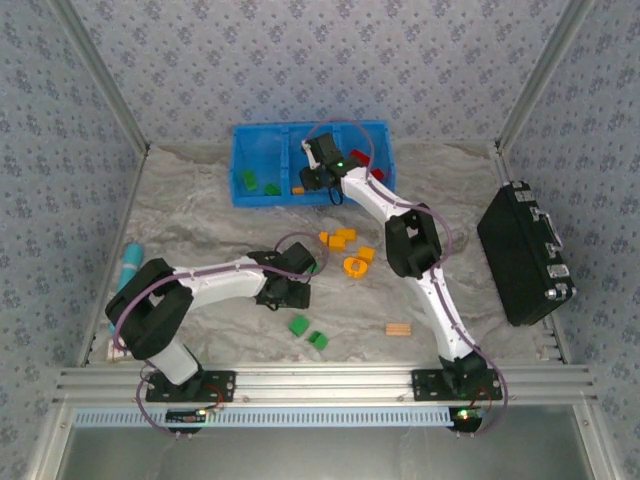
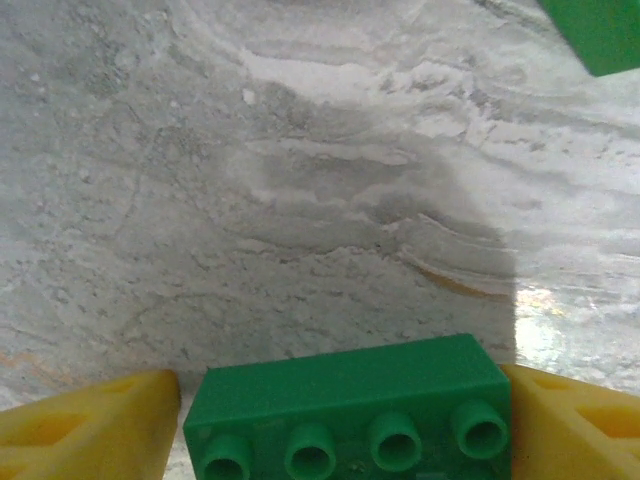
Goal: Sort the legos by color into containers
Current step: Place the lego in the container, then pick up the lego from the middle-left of the table.
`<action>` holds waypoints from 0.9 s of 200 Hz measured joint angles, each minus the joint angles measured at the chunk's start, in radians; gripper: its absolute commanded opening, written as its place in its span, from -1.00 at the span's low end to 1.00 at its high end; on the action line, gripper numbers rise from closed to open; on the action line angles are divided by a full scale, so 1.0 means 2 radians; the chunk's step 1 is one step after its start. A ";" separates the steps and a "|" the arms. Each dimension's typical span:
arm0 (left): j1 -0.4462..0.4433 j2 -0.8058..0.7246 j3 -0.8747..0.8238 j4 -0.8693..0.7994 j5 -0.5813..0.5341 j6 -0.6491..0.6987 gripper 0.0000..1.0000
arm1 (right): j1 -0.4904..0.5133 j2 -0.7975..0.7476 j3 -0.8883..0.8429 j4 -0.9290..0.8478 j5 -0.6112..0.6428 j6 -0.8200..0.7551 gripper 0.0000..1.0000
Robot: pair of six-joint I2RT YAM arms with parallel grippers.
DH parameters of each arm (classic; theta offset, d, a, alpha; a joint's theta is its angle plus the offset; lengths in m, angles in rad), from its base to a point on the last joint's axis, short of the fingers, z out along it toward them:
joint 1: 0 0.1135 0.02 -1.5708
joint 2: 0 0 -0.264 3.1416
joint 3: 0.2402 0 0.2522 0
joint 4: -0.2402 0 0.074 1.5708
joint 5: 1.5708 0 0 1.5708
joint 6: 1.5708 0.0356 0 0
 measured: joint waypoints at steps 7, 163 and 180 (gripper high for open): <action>0.000 0.002 0.002 -0.002 -0.002 0.000 0.52 | 0.000 0.000 0.001 0.000 -0.001 0.001 0.16; -0.001 -0.016 0.013 -0.037 -0.004 0.021 -0.23 | 0.002 -0.172 -0.177 0.031 -0.014 -0.012 0.27; 0.011 -0.035 0.032 -0.053 -0.004 0.039 -0.23 | 0.002 -0.225 -0.221 0.046 -0.019 -0.012 0.28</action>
